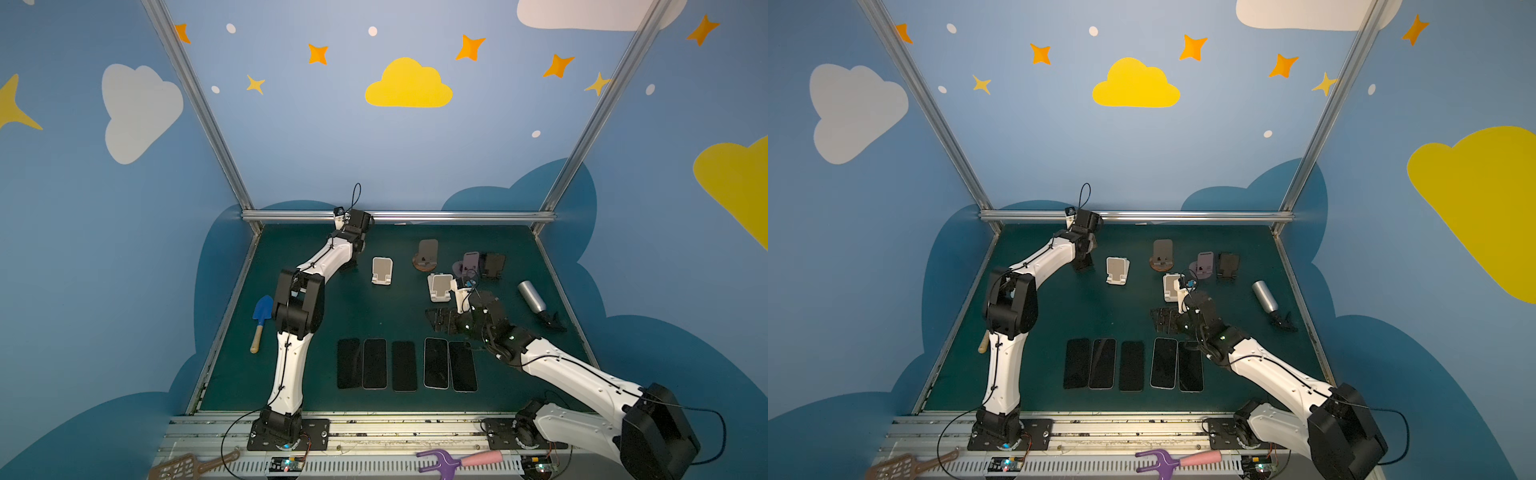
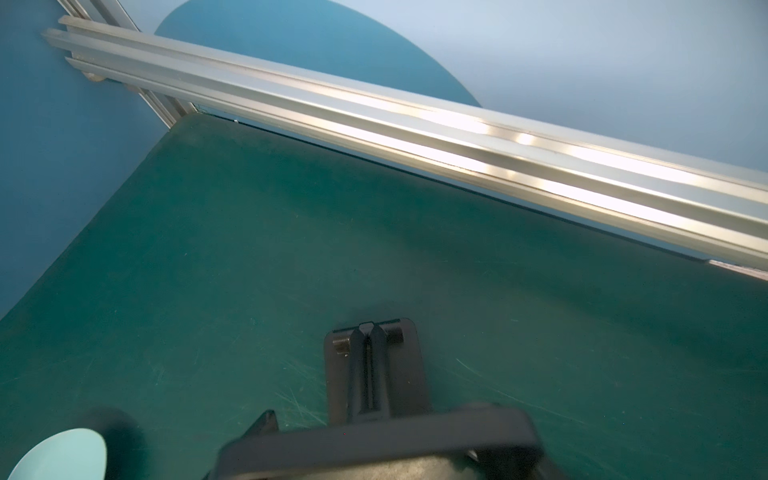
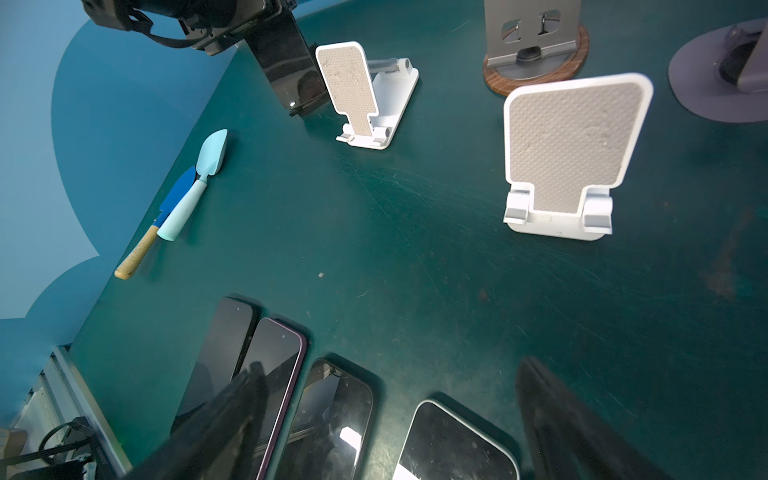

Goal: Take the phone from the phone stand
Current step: 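Lift the black phone off the black stand with the left gripper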

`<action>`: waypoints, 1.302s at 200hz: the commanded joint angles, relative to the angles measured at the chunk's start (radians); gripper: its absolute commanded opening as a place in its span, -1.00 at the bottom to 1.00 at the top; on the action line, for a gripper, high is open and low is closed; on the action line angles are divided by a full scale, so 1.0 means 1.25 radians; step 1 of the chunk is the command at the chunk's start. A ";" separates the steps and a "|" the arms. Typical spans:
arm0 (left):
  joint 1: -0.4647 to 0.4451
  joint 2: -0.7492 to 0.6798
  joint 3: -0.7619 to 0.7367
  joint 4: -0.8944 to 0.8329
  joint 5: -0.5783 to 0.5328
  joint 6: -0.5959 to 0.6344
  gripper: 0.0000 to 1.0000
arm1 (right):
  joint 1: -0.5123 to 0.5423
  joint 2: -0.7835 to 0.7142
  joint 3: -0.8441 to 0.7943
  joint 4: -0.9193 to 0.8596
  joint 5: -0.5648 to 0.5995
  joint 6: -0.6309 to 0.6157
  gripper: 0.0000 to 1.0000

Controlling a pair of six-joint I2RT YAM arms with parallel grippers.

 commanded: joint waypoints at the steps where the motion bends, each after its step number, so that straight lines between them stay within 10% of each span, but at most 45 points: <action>1: 0.005 -0.027 -0.039 -0.005 0.009 0.022 0.40 | -0.001 0.000 0.021 -0.010 -0.003 -0.010 0.86; 260: -0.002 -0.220 -0.127 -0.064 0.143 0.030 0.24 | 0.000 -0.006 0.020 -0.004 -0.017 -0.006 0.86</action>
